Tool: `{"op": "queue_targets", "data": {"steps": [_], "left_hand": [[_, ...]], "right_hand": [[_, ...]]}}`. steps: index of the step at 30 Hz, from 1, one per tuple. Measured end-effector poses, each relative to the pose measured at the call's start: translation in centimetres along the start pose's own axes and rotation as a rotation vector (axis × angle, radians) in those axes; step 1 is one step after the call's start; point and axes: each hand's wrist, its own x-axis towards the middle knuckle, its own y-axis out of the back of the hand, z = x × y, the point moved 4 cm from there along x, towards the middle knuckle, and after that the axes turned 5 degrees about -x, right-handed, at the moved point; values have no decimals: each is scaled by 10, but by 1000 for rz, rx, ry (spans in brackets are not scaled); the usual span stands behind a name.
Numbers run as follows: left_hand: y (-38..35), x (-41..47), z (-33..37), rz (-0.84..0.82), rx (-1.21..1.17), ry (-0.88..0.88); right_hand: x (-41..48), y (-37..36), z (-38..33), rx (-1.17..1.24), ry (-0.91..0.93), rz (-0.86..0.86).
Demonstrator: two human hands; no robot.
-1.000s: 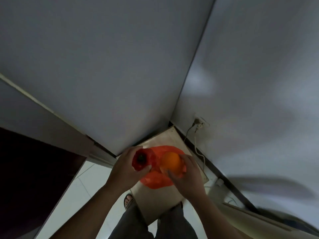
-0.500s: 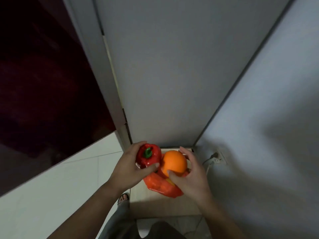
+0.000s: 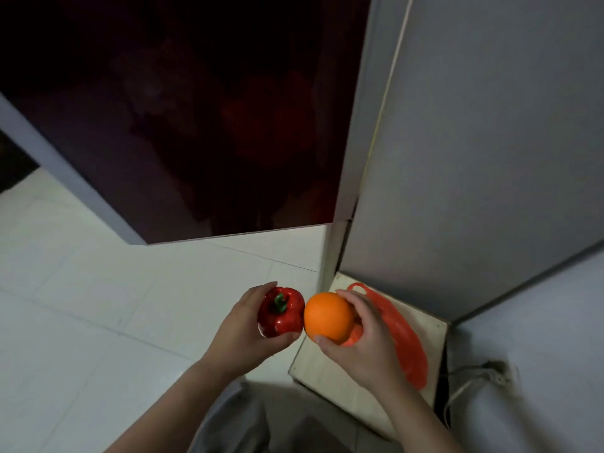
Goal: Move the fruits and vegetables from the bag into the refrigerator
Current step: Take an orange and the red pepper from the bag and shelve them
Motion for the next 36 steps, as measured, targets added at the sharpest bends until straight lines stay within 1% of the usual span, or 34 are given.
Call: {"op": "queue_targets", "data": {"steps": [4, 9, 13, 15, 21, 27, 31, 36], "left_hand": [[22, -24, -20, 89, 11, 46], [47, -51, -49, 160, 33, 129], [69, -62, -69, 192, 43, 165], [82, -65, -79, 205, 31, 169], [133, -68, -126, 247, -19, 177], [213, -62, -201, 246, -48, 153], [298, -63, -263, 250, -33, 133], [405, -73, -330, 309, -4, 149]], "right_hand": [[4, -30, -18, 56, 71, -94], [4, -69, -35, -14, 133, -239], [7, -96, -46, -59, 95, -327], [10, -110, -54, -78, 79, -356], [19, -161, -95, -179, 136, -396], [41, -254, -157, -209, 176, -402], [60, -345, -219, -225, 187, -403], [86, -449, -301, -284, 270, -487]]}}
